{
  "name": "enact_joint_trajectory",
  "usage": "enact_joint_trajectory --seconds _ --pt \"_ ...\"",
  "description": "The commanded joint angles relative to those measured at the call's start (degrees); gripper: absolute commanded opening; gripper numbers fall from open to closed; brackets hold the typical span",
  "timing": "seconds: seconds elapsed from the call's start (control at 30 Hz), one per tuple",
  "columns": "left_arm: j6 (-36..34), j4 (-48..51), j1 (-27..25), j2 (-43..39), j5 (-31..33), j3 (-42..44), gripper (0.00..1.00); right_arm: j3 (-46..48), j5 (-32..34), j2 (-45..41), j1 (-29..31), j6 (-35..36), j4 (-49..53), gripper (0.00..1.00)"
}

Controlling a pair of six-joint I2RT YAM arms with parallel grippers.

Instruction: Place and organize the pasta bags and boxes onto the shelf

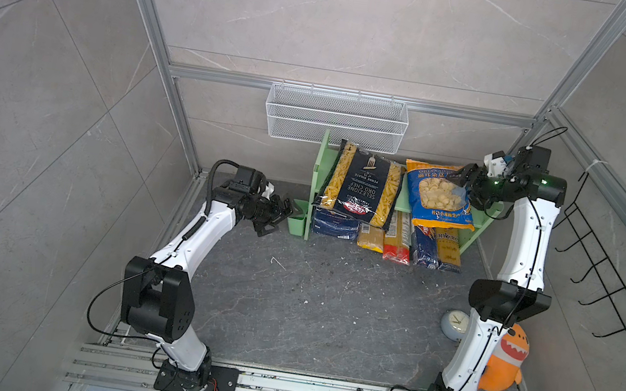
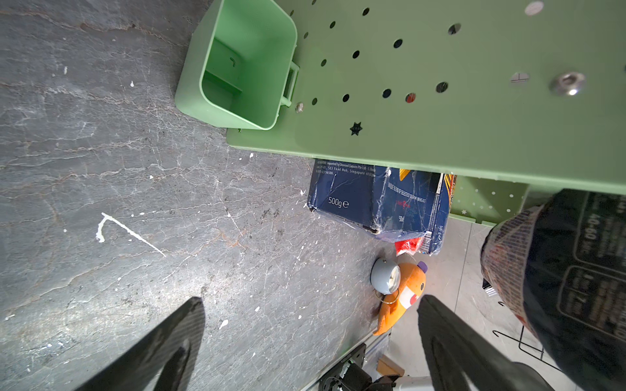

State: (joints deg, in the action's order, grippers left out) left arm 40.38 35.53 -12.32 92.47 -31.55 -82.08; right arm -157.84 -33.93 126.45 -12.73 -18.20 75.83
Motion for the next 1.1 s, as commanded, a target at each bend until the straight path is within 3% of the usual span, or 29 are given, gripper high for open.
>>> enact_joint_trajectory --seconds 0.0,0.33,0.53,0.77,1.07 --pt "0.17 -0.39 0.1 -2.72 0.73 0.0 1.0 -0.78 1.35 -4.24 0.2 1.67 1.93 0.85" --pt "-7.03 6.63 0.1 -5.83 7.32 -2.22 1.0 9.67 5.45 -16.23 0.19 4.16 1.96 0.96" --pt "-12.06 8.25 0.11 -10.87 11.9 1.76 1.0 32.77 2.86 -31.92 0.62 4.66 -6.18 0.99" --pt "-15.44 4.95 0.11 -21.05 19.95 13.07 1.0 62.17 5.75 -51.58 5.99 3.04 -19.78 0.99" --pt "-22.27 -0.73 0.19 -38.31 34.6 26.56 1.0 86.64 12.36 -68.03 9.74 3.39 -21.08 0.99"
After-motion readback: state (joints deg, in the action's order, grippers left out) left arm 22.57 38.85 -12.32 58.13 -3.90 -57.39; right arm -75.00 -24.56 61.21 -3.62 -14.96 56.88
